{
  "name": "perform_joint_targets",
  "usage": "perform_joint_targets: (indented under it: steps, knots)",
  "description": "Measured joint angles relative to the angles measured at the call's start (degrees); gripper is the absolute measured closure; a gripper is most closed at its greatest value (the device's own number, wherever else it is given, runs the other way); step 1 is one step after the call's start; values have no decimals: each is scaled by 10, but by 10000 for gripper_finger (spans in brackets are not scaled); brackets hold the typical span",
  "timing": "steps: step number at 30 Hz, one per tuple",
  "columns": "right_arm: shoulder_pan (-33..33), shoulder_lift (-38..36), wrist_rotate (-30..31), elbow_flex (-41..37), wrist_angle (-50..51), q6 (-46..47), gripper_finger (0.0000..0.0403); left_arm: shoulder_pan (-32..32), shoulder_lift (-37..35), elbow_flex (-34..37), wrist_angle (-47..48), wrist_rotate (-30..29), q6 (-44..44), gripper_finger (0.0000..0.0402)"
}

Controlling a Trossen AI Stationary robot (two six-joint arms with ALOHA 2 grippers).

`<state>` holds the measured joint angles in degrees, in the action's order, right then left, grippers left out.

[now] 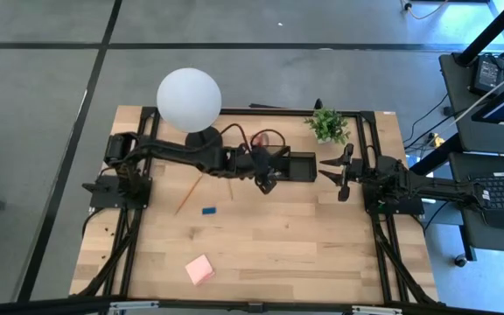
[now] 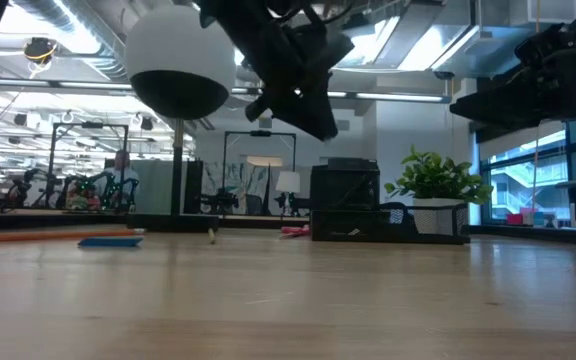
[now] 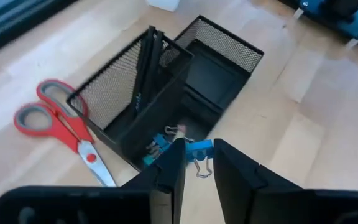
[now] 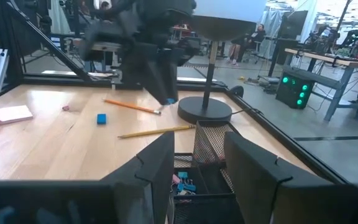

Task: Pick and place office supplies into organizer
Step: Put the blue clip binder into the black desk organizer

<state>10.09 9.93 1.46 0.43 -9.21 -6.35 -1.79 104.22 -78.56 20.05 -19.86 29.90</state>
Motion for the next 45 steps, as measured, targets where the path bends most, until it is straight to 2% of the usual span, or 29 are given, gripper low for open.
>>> perform_joint_targets:
  steps: [5,11,24,35,45]
  knots:
    - [0,0,5,0,0,0,258,-15,0,13,-29,7,-42,332]
    - [0,0,5,0,0,1,258,-29,19,16,-64,45,-78,332]
    - [0,0,7,0,4,29,258,-44,77,16,-107,45,-152,332]
    - [0,0,9,0,5,33,258,-54,134,16,-136,41,-157,331]
    - [0,0,10,0,5,33,258,-56,146,15,-154,24,-173,331]
